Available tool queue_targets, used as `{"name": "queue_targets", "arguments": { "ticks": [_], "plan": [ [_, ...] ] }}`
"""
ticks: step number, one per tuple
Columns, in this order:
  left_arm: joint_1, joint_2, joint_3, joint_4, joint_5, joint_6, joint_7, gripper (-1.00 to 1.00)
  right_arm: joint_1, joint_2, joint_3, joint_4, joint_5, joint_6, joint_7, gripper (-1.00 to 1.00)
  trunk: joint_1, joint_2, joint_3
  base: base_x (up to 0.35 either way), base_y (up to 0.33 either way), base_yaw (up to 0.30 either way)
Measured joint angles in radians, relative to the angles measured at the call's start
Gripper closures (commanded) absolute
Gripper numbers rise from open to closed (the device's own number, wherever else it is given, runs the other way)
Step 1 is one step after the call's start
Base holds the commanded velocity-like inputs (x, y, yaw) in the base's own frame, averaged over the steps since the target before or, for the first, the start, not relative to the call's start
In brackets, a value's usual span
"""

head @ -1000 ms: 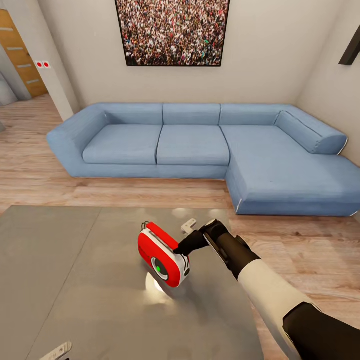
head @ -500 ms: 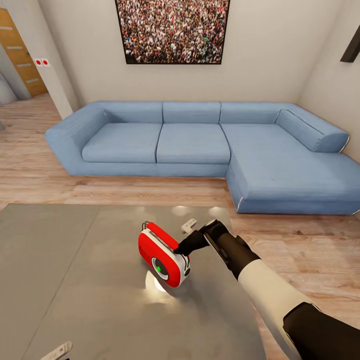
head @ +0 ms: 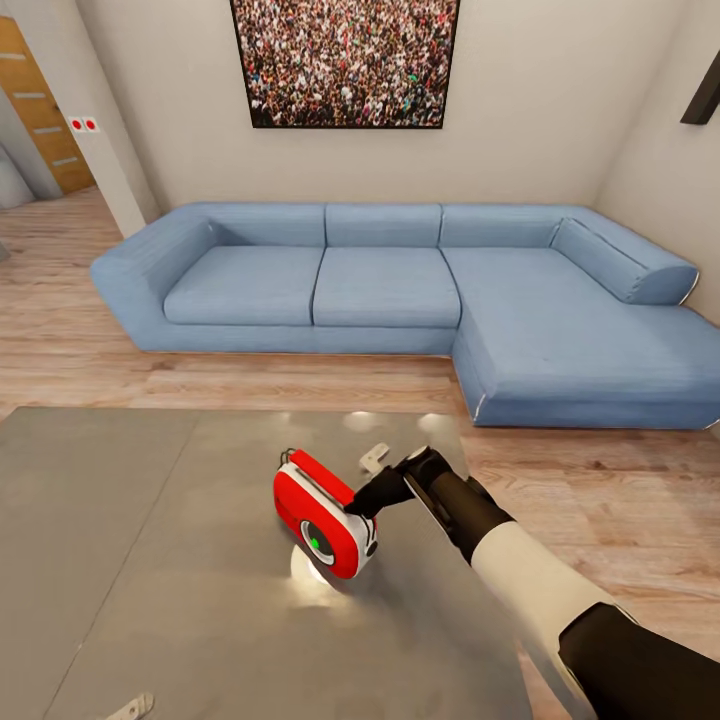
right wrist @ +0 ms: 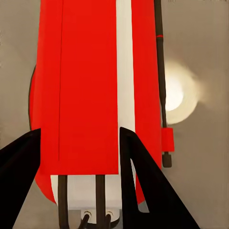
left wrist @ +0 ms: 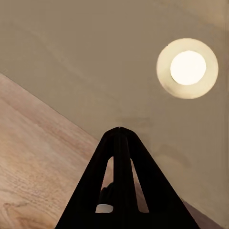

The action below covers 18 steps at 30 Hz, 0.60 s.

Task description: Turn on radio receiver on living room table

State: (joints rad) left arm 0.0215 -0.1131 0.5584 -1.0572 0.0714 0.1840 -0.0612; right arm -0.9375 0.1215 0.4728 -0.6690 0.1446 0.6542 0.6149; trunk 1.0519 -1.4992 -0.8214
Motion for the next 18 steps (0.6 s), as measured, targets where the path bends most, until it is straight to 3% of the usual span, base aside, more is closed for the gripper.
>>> {"name": "queue_targets", "arguments": {
  "ticks": [13, 16, 18],
  "plan": [
    [0.000, 0.000, 0.000, 0.000, 0.001, 0.000, 0.000, 1.00, 0.000, -0.003, 0.000, 0.001, 0.040, -0.089, 0.000, 1.00, 0.000, 0.000, 0.000, 0.000, 0.000, 0.000],
    [0.000, 0.000, 0.000, 0.000, 0.001, 0.000, 0.000, 1.00, 0.000, -0.003, 0.000, 0.000, 0.008, -0.087, 0.001, 1.00, 0.000, 0.000, 0.000, 0.000, 0.000, 0.000],
    [0.000, 0.000, 0.000, 0.000, 0.002, 0.000, 0.000, 1.00, 0.000, -0.004, 0.000, 0.001, 0.021, -0.091, 0.001, 1.00, 0.000, 0.000, 0.000, 0.000, 0.000, 0.000]
  ]
}}
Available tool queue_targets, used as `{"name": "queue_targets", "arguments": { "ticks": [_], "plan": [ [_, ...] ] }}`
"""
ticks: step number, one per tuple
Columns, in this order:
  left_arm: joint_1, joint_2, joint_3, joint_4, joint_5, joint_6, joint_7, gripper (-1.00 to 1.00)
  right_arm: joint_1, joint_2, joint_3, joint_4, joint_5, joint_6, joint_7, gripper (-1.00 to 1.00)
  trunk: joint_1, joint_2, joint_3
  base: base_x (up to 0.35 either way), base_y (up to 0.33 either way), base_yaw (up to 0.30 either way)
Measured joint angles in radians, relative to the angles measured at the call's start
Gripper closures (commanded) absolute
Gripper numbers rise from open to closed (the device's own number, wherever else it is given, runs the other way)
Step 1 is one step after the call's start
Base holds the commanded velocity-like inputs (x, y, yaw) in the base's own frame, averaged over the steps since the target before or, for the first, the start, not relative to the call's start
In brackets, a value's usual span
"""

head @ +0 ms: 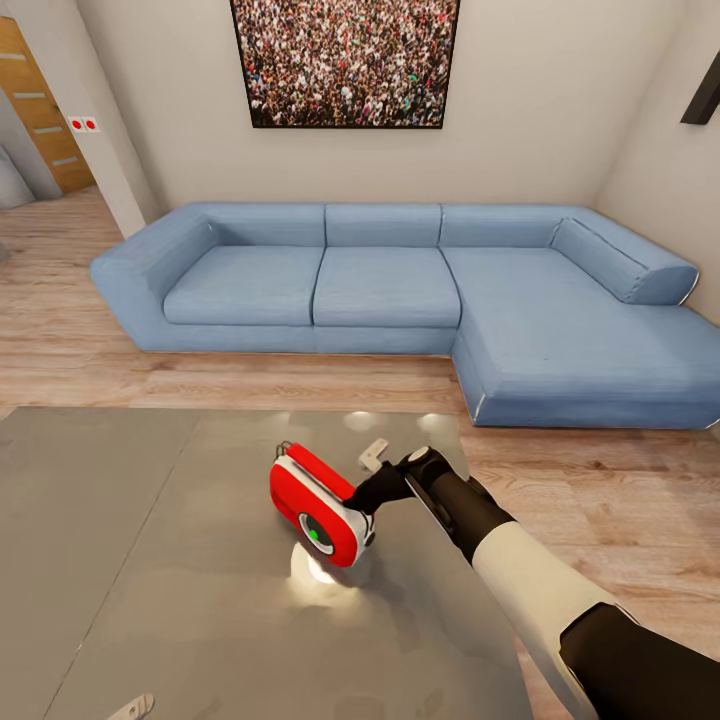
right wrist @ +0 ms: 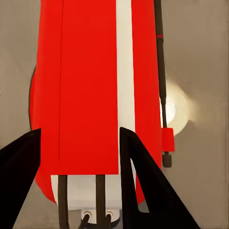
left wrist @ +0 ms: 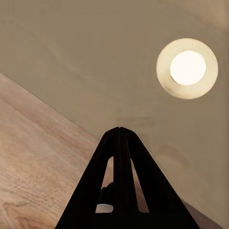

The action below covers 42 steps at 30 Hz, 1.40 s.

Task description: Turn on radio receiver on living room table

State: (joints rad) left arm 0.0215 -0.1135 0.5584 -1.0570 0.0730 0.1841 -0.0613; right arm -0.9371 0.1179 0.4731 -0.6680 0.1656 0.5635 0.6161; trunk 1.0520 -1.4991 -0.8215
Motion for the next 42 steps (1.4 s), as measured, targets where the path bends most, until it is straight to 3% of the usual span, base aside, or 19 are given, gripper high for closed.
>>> {"name": "queue_targets", "arguments": {
  "ticks": [34, 39, 42],
  "plan": [
    [0.000, 0.000, 0.000, 0.000, 0.000, 0.000, 0.001, 1.00, 0.000, 0.001, 0.000, 0.001, -0.006, 0.002, -0.002, 1.00, 0.023, -0.042, -0.019, 0.000, 0.000, 0.000],
    [0.000, 0.000, 0.000, 0.000, 0.000, -0.001, 0.002, 1.00, 0.000, 0.001, -0.001, 0.001, -0.004, 0.000, -0.092, 1.00, 0.023, -0.042, -0.019, 0.000, 0.000, 0.000],
    [0.000, 0.000, 0.000, 0.000, 0.000, -0.001, 0.002, 1.00, 0.000, 0.002, 0.000, 0.001, -0.015, 0.004, -0.103, 1.00, 0.023, -0.042, -0.019, 0.000, 0.000, 0.000]
  ]
}}
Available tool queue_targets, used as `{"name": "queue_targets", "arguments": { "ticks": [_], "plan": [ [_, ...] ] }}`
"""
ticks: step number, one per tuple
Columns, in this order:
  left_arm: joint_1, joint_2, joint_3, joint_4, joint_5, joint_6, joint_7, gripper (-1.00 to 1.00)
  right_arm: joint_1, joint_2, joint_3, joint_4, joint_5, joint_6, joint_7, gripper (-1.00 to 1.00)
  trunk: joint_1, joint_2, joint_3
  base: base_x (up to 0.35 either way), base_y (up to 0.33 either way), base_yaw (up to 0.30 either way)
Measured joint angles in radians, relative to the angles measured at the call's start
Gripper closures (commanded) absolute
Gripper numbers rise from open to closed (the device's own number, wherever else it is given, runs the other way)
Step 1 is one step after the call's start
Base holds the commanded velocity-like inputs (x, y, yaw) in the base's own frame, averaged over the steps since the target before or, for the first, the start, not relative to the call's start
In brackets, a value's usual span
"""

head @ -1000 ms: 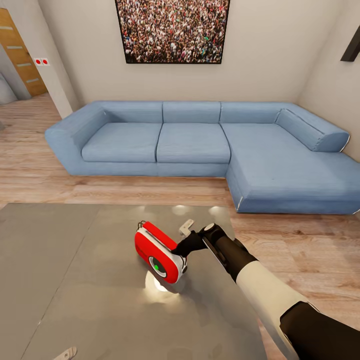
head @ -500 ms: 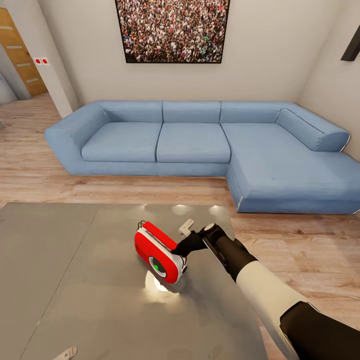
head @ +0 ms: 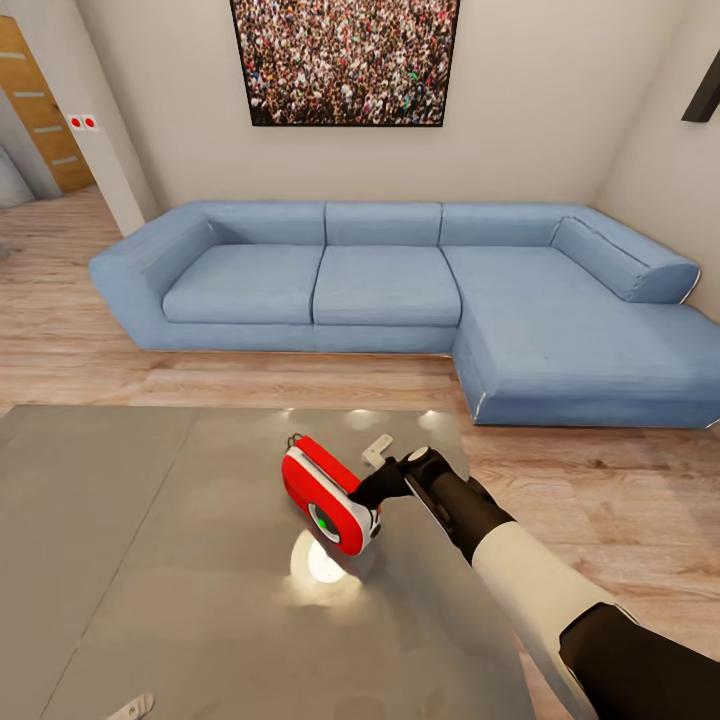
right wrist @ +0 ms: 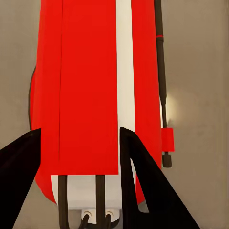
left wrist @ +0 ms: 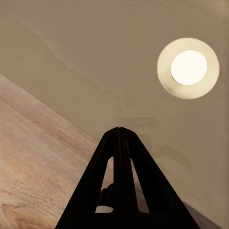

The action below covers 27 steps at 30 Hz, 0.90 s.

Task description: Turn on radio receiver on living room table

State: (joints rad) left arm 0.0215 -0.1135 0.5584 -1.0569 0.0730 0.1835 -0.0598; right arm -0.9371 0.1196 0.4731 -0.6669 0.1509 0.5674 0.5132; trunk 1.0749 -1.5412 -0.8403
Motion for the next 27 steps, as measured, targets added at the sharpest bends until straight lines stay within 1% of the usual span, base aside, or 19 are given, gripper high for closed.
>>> {"name": "queue_targets", "arguments": {
  "ticks": [18, 22, 27],
  "plan": [
    [0.000, -0.001, 0.000, 0.000, 0.001, 0.000, 0.000, 1.00, 0.000, 0.000, 0.000, 0.001, 0.000, -0.002, -0.002, 1.00, 0.000, 0.000, 0.000, 0.000, 0.000, 0.000],
    [0.000, -0.003, 0.000, 0.000, 0.000, -0.001, 0.000, 1.00, -0.001, 0.000, 0.003, -0.024, -0.003, 0.023, -0.002, 1.00, 0.015, -0.028, -0.012, 0.000, 0.000, 0.000],
    [0.000, -0.003, 0.000, 0.000, 0.000, -0.001, 0.000, 1.00, -0.001, 0.001, 0.003, -0.024, -0.001, 0.023, -0.002, 1.00, 0.015, -0.028, -0.012, 0.000, 0.000, 0.000]
  ]
}}
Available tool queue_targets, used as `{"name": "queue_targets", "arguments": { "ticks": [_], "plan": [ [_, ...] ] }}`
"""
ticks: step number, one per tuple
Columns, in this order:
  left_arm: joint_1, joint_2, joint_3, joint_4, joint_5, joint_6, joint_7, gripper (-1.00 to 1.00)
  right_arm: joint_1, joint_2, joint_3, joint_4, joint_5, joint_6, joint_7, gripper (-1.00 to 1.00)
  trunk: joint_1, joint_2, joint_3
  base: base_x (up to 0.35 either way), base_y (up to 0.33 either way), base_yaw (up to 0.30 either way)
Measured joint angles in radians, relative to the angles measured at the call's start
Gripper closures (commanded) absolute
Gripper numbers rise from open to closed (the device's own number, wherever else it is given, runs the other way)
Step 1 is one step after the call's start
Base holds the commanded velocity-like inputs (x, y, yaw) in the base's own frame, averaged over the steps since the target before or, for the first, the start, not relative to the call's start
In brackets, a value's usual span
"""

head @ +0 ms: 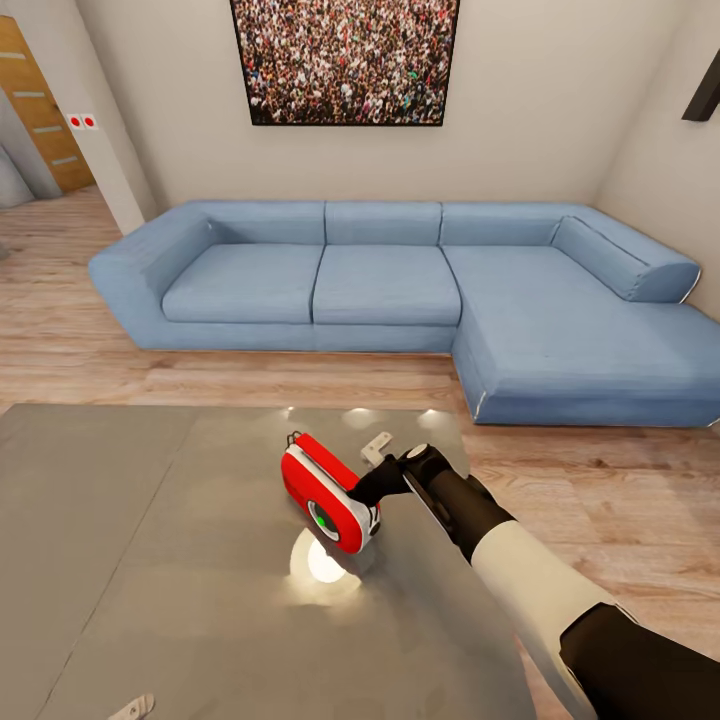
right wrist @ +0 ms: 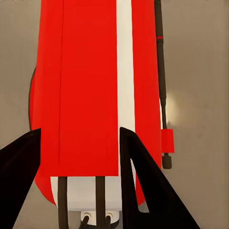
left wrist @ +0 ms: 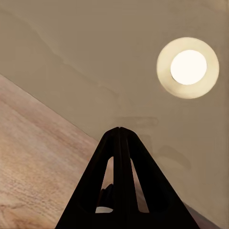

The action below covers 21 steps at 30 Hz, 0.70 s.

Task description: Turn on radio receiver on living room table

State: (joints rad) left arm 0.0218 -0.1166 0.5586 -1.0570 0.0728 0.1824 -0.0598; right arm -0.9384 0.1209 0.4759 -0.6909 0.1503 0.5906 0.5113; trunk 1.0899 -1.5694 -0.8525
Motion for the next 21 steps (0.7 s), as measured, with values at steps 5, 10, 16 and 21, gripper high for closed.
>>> {"name": "queue_targets", "arguments": {
  "ticks": [5, 10, 16, 21],
  "plan": [
    [0.000, 0.000, 0.000, 0.000, 0.000, 0.000, 0.000, 1.00, 0.000, 0.000, 0.001, 0.000, -0.001, 0.000, -0.001, -1.00, 0.000, 0.000, 0.000, 0.000, 0.000, 0.000],
    [0.000, 0.000, 0.000, 0.000, 0.000, 0.001, 0.000, 1.00, 0.001, 0.000, -0.003, 0.043, -0.003, -0.023, -0.002, -1.00, 0.000, 0.000, 0.000, 0.000, 0.000, 0.000],
    [0.000, 0.016, 0.003, 0.007, -0.008, 0.000, 0.003, 1.00, 0.001, 0.000, -0.003, 0.044, -0.003, -0.023, -0.002, -1.00, 0.000, 0.000, 0.000, 0.000, 0.000, 0.000],
    [0.000, 0.021, 0.003, 0.030, -0.010, -0.043, 0.005, 1.00, 0.001, 0.000, -0.003, 0.044, -0.003, -0.023, -0.002, -1.00, -0.019, 0.035, 0.015, 0.000, 0.000, 0.000]
  ]
}}
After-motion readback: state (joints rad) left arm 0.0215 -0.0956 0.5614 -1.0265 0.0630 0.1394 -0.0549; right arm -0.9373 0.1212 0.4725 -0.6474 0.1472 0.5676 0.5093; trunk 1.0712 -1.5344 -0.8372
